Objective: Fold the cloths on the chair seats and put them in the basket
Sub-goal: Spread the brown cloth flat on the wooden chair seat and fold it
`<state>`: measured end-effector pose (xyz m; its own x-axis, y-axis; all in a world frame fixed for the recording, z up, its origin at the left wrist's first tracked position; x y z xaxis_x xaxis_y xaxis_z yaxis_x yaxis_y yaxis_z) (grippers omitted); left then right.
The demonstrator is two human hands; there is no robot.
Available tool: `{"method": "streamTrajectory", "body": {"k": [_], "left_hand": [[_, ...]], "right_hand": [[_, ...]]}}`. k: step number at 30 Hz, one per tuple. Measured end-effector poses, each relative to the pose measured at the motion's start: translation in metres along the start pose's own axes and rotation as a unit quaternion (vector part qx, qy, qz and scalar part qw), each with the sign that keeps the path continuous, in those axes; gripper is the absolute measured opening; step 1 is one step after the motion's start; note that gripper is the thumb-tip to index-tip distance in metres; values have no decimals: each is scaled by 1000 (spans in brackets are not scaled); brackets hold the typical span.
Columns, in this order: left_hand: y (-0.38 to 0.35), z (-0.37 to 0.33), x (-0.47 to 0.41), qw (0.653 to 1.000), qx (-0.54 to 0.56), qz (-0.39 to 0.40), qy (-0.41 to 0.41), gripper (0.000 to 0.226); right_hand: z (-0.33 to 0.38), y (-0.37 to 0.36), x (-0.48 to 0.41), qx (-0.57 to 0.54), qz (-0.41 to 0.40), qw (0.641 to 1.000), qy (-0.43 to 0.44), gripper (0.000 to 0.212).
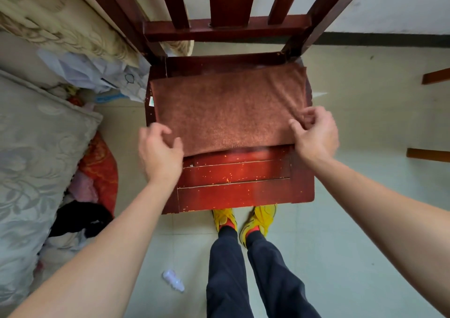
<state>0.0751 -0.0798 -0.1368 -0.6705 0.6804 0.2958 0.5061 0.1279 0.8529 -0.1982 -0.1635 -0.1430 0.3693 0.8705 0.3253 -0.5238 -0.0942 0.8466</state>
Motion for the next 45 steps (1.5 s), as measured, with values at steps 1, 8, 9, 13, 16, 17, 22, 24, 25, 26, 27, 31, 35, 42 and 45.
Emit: {"method": "streamTrajectory", "body": {"k": [1, 8, 9, 13, 16, 17, 22, 24, 25, 26, 27, 31, 35, 42, 45], "left_hand": [[-7, -13, 4, 997, 38, 37, -49, 10], [-44, -24, 21, 960, 10, 260, -102, 14], [-44, -18, 21, 960, -3, 261, -106, 13], [-45, -17, 25, 954, -45, 275, -113, 10], [-48, -24, 19, 955, -64, 275, -95, 4], [-50, -26, 17, 955, -70, 274, -89, 7], [-53, -31, 17, 958, -104, 257, -80, 10], [-51, -29, 18, 955, -109, 262, -87, 8], [-50, -27, 18, 953, -111, 267, -93, 6], [-48, -27, 19, 951, -112, 270, -101, 5], [-46, -25, 20, 951, -111, 267, -112, 4], [-31, -19, 14, 975, -68, 177, -117, 13], [-21, -8, 1, 970, -27, 241, -34, 18], [-13, -5, 9, 949, 86, 289, 87, 10], [-1, 9, 0, 950, 143, 229, 160, 12]], "right_hand": [[11, -9, 8, -62, 35, 997, 5, 8], [12, -32, 13, -205, 282, 927, -141, 16], [3, -24, 5, -198, 259, 934, -147, 16], [-23, 2, -18, -51, 144, 980, -128, 26], [-15, 6, -32, 16, 70, 995, -64, 34], [-9, 5, -36, 13, 66, 996, -52, 42], [11, -14, -51, 61, 116, 988, -78, 62], [12, -15, -52, 3, 147, 981, -127, 52], [11, -14, -51, -44, 169, 974, -146, 42], [9, -10, -48, -89, 190, 965, -159, 31], [4, -5, -45, -129, 204, 956, -169, 22], [-22, 25, -33, -213, 176, 947, -165, 19], [-26, 52, -20, -254, 151, 948, -121, 30], [58, 20, 25, -149, 189, 970, 39, 37], [95, -20, 49, -89, 211, 971, 72, 35]]}}
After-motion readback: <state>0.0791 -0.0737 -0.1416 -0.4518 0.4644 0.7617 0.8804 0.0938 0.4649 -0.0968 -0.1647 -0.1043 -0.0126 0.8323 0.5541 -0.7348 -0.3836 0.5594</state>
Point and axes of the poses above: each hand's wrist, its own x-axis away from the middle knuckle, its own y-axis out of the back of the hand, z = x × y, the point moved 1 cm from there along -x, towards the middle knuckle, and after that the axes turned 2 degrees about -z, right-handed, at the moved point
